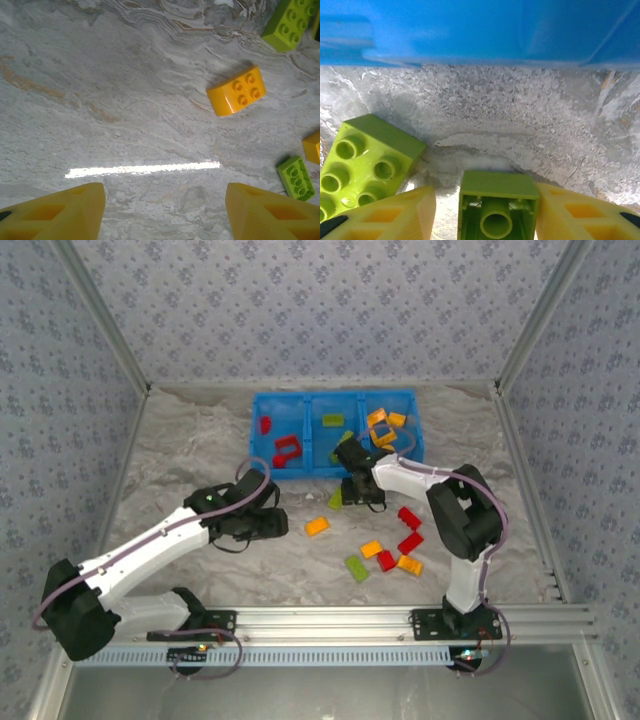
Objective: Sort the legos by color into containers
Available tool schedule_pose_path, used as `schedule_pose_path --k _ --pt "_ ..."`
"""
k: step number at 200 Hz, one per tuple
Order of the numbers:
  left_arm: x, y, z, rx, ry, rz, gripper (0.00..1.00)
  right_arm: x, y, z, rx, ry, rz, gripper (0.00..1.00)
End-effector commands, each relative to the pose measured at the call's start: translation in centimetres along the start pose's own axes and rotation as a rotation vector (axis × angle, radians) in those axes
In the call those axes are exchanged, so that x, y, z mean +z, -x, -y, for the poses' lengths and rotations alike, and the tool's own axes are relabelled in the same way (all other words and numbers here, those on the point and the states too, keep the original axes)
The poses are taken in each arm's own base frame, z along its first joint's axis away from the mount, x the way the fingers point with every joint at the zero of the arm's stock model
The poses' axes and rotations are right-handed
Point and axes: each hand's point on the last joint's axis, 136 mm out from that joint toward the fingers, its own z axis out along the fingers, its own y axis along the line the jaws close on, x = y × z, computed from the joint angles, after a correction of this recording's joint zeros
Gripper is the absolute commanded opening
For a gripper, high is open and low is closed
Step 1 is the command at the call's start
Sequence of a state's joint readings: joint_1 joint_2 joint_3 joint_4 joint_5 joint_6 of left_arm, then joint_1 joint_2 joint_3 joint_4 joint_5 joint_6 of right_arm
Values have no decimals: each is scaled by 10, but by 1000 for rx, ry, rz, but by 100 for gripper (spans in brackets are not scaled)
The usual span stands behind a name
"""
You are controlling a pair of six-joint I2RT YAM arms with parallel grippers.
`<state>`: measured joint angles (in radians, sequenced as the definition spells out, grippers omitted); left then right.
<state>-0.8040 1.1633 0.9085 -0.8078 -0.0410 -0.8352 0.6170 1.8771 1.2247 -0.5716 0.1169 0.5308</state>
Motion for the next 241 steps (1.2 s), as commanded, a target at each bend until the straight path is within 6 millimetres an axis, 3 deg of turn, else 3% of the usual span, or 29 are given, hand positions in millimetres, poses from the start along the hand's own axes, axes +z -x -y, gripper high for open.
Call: schedule_pose_path --k 1,20,37,76,97,109,128,161,194,217,241 --pt "-2 -7 9 81 -20 -6 65 3 7 5 24 -32 0 45" --pt "4 -20 9 156 -11 -28 64 1 4 5 35 -39 4 31" --pt "8 -27 6 179 4 -38 64 -8 -9 9 31 -57 -7 22" --pt "14 -34 -6 146 21 -29 64 -49 -28 9 1 -71 49 19" --pt "14 -34 -6 141 20 -25 64 -78 -20 6 2 -50 97 19" --pt "14 -33 -5 138 17 -21 64 -99 0 -4 -2 -23 144 20" --pt "15 -29 0 134 3 -9 64 -108 29 -18 -6 1 176 21" --pt "12 -21 19 162 -38 0 64 -85 94 -37 42 53 194 20" --pt "14 -19 49 263 -93 -12 62 -43 150 -51 98 137 160 21" --pt "18 -20 72 353 -115 -28 59 -25 170 -56 101 175 128 23" --pt "26 -24 97 436 -146 -38 59 -11 176 -56 120 195 89 32"
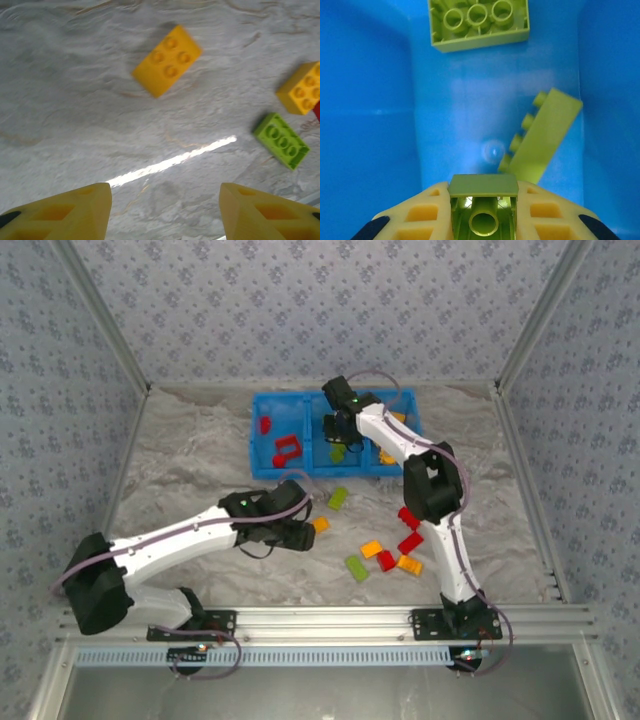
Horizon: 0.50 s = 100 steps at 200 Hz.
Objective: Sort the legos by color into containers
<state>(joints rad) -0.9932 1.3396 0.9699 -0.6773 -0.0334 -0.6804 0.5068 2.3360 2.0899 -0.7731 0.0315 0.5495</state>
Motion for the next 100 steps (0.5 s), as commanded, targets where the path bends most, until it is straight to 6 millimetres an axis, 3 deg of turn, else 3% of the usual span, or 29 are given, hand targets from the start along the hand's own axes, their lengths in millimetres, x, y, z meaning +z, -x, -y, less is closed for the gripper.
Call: schedule_pose_path --k 1,26,45,70,100 --pt "3 10 31 116 -64 10 59 -5 -1 -10 -8 52 -63 32" --pt "17 6 55 237 -70 -29 60 -7 0 -10 -17 49 -71 46" --pt "27 2 77 340 -82 -58 62 -30 9 -16 -22 60 -29 54" --pt "34 0 109 462 -109 -73 65 -91 29 -16 15 77 70 57" --pt "44 3 139 472 -108 -128 67 -178 38 25 85 12 179 57"
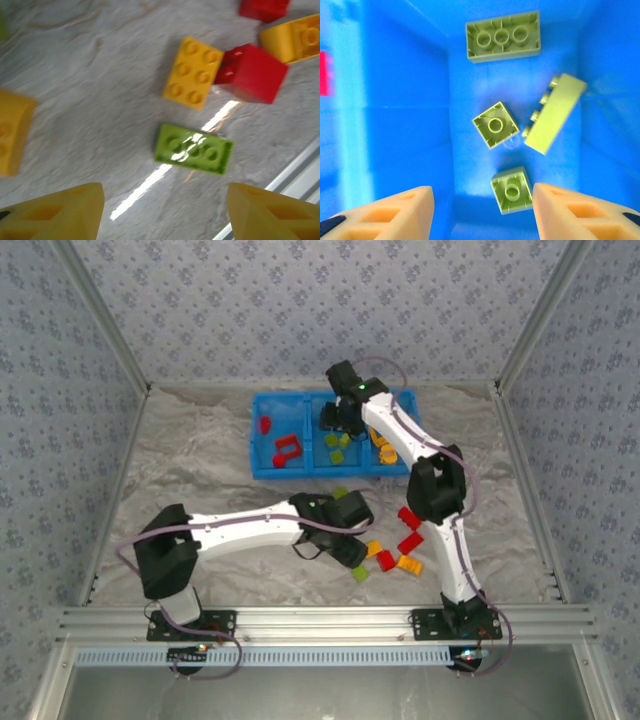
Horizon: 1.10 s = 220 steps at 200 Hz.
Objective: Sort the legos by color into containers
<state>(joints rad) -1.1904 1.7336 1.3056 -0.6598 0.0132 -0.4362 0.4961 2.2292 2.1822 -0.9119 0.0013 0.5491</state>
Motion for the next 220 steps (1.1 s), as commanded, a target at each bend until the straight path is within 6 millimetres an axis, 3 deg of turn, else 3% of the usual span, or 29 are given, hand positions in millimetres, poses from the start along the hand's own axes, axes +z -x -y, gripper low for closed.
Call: schedule_pose_path --k 1,25,63,78,100,115,132,144,158,188,220 --pt "-1 17 23 46 -26 -25 67 -108 21 30 73 -48 147 57" --pt "2 38 40 -87 -22 -78 66 -166 0 73 97 -132 224 57" --pt "-14 65 46 -355 6 -186 65 -228 -74 144 144 -249 304 58" --pt "-11 68 51 -501 -54 -259 65 -239 -106 165 167 -280 315 59" --pt "-6 63 56 -698 -35 -290 65 -252 -136 186 199 -294 346 59" --pt "-1 80 61 -738 -77 -212 65 -261 -149 193 201 -291 361 59" --pt "2 108 39 -676 16 -97 66 -274 -162 199 225 -273 383 59" --pt "12 113 20 -659 101 -82 66 -284 -174 208 262 -288 390 59" --pt "30 119 16 -737 68 -107 66 -304 -175 212 298 -276 449 61" --pt "43 145 10 -920 25 -29 70 -357 -152 209 288 -231 640 67" --pt "64 178 17 -1083 -85 8 72 -359 -149 196 256 -173 622 68"
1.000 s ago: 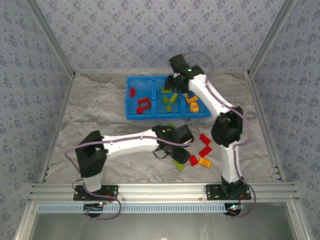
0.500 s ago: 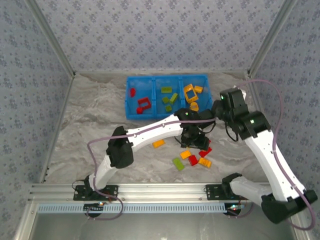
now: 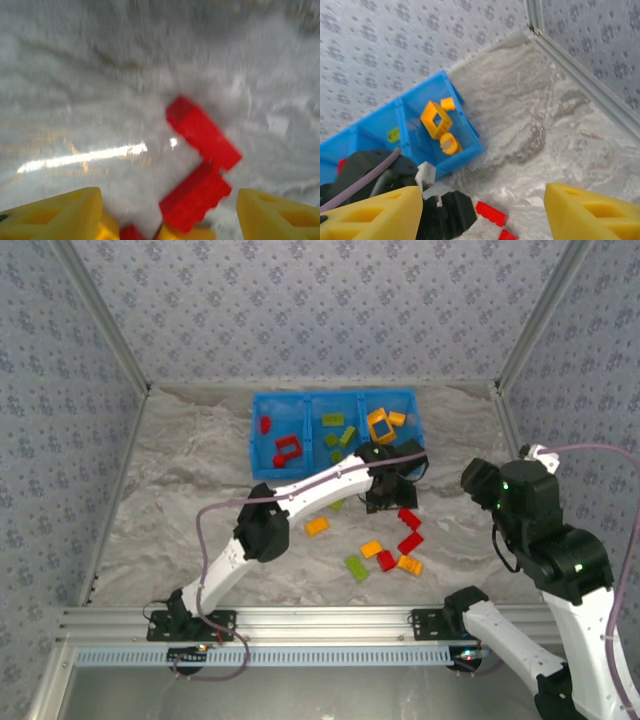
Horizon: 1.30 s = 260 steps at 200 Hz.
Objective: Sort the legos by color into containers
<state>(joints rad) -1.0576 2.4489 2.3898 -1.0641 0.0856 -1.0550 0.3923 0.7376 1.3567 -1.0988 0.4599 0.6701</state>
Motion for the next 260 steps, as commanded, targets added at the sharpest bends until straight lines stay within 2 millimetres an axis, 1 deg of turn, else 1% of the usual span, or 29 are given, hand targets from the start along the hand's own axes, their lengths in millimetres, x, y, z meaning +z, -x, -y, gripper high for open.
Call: schedule_pose_path --k 1,14,22,34,45,55,72,76,88,94,130,154,165,190,208,227,245,260 --pt "4 10 30 -342 -102 5 72 2 -9 -2 -48 7 -48 68" --pt "14 9 33 -384 -109 -36 72 1 -15 -4 -76 38 -63 68" --pt "19 4 33 -410 -103 -69 72 1 -17 -3 -69 39 -67 68" --pt "25 -8 27 -461 -74 -128 72 1 -19 -3 -65 39 -77 68" --pt "26 -18 22 -504 -44 -178 71 1 -20 -1 -69 32 -79 68" --pt "23 -26 13 -539 1 -203 71 1 -22 0 -72 25 -86 68" --pt "15 -30 4 -585 39 -201 72 2 -21 1 -73 20 -83 68" --pt "16 -30 6 -597 28 -203 72 2 -21 1 -73 19 -82 68" --pt "26 -33 11 -637 -6 -229 71 2 -22 1 -75 20 -83 68" --pt "32 -37 8 -654 6 -238 71 2 -22 2 -75 19 -83 68" --pt "55 -40 12 -686 21 -250 69 0 -24 5 -72 19 -80 68" --pt "63 -30 17 -700 -9 -212 67 -2 -25 4 -74 31 -84 68" --pt "65 -29 18 -706 -14 -210 62 -2 -27 4 -74 31 -93 68" --pt "69 -35 14 -720 7 -224 49 -2 -29 5 -73 37 -97 68" --pt "71 -38 10 -727 27 -224 37 -1 -30 5 -75 37 -99 68" --pt "69 -38 7 -735 38 -224 31 -1 -30 5 -77 38 -97 67" --pt "61 -37 8 -717 33 -216 21 0 -30 3 -84 42 -98 67" --pt "42 -31 11 -674 11 -180 13 1 -31 2 -91 48 -101 67"
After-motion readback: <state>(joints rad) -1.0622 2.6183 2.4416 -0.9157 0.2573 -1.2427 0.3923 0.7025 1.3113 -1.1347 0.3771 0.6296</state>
